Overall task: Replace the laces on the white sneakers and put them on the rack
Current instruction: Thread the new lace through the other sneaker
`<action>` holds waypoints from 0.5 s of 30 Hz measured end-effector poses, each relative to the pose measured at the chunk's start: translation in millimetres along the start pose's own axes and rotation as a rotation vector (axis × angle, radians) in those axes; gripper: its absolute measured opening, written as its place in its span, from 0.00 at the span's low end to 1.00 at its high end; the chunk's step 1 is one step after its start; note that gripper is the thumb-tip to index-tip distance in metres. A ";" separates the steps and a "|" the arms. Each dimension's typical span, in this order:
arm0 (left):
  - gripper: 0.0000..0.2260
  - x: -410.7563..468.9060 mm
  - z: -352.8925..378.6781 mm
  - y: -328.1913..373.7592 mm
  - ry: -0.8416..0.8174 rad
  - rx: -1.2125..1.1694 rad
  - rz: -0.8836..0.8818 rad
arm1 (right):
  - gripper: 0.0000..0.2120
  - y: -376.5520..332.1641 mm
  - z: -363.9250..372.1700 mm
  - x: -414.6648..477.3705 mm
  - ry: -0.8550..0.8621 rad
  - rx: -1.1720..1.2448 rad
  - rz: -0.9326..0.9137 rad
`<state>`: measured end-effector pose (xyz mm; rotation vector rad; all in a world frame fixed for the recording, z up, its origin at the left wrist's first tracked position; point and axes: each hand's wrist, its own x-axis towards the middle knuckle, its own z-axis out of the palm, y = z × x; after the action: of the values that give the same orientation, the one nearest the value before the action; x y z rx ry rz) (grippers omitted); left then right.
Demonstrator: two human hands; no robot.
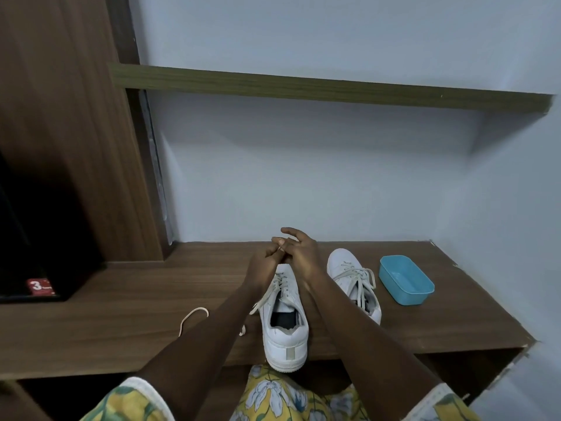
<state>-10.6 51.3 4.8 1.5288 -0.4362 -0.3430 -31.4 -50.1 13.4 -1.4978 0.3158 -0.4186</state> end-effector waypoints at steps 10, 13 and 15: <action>0.11 8.3 -15.6 -26.9 0.132 0.072 -0.077 | 0.14 20.6 -11.4 -9.1 -0.022 -0.306 0.040; 0.09 10.0 -16.1 -32.2 0.167 0.214 -0.088 | 0.18 30.6 -16.6 -18.3 -0.100 -0.694 0.067; 0.08 9.5 -16.7 -33.5 0.178 0.301 -0.084 | 0.24 34.2 -19.0 -29.5 -0.188 -0.964 0.061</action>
<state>7.6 60.8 -28.0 1.8578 -0.2918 -0.2093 -63.7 -52.8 -23.4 -2.4391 0.4423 -0.0493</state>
